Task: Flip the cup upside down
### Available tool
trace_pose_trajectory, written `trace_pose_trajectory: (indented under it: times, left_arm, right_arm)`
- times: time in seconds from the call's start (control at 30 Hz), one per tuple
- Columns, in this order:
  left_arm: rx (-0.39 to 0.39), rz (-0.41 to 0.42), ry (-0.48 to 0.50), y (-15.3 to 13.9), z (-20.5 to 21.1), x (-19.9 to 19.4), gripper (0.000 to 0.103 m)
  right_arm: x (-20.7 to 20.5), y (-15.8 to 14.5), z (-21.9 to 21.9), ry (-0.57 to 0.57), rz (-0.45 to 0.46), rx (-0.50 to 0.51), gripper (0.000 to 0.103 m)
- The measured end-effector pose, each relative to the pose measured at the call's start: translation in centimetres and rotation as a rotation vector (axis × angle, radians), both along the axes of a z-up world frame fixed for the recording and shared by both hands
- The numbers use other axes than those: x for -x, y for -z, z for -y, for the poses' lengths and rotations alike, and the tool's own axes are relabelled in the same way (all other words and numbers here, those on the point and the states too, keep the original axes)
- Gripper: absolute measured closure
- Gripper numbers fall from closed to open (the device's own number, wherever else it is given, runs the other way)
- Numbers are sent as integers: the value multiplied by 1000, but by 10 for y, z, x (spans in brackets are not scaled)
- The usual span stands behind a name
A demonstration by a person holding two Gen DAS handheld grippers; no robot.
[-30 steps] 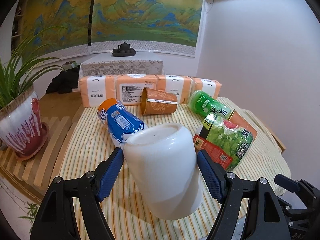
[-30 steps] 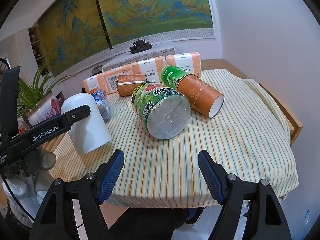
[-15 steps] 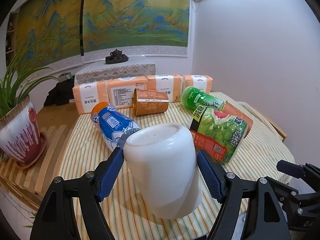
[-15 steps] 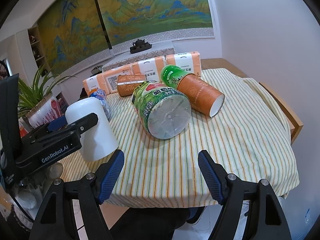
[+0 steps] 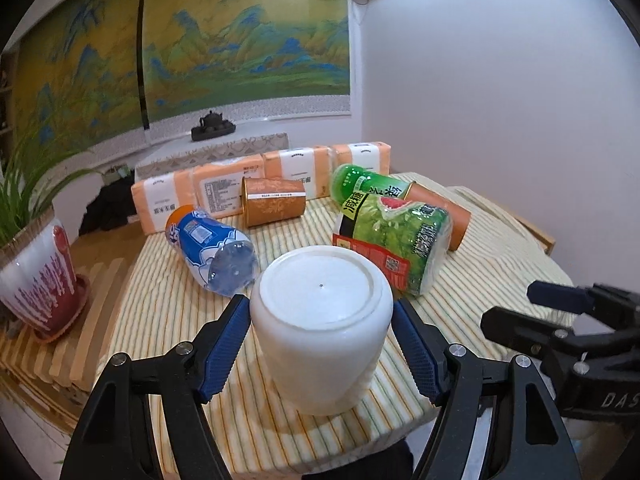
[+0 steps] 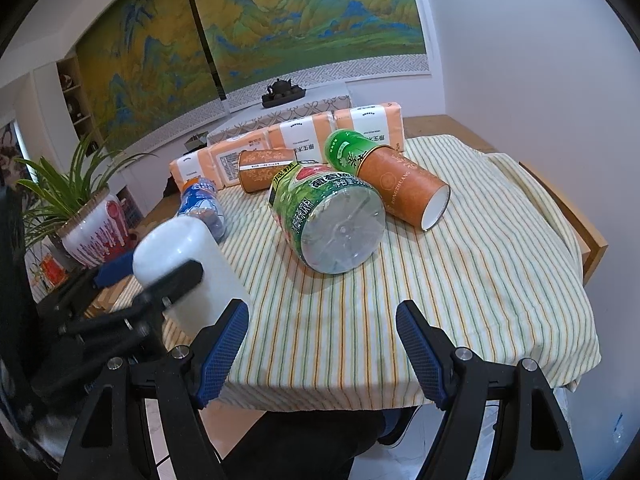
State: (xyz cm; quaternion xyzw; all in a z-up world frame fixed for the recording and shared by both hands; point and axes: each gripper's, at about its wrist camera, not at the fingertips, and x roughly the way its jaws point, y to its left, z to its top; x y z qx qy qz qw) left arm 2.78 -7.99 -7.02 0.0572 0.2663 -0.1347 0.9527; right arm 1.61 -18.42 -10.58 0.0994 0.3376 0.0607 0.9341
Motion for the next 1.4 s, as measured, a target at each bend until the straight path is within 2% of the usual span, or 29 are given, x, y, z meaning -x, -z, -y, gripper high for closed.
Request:
trace_pose_trajectory:
  times: [0.13,0.37,0.67,0.83,0.97,1.13,1.4]
  left_arm:
    - [27,-26,0,0,-3,-2,26]
    - [47,0,-13,-10,-14,8,4]
    - [85,28,-113,-24,-44,37,4]
    - [93,48,-198,-33,-61,54,3]
    - [100,59,-245,-40,-71,64,3]
    - [104,64,-277,-43,-78,72,3]
    - [100,88,-301,-47,-81,80,1]
  right_arm:
    - [4,-2,3,6,5,-2,30]
    - [9,-4,6,-2,22,-15,30]
    - [20,-17,-14,-42,109,18,26]
    - [30,-27,-28,-50,183,46,16]
    - [40,-33,-40,-53,232,91,13]
    - [47,-37,-47,-51,264,114,9]
    - [52,-40,-43,-35,278,104,8]
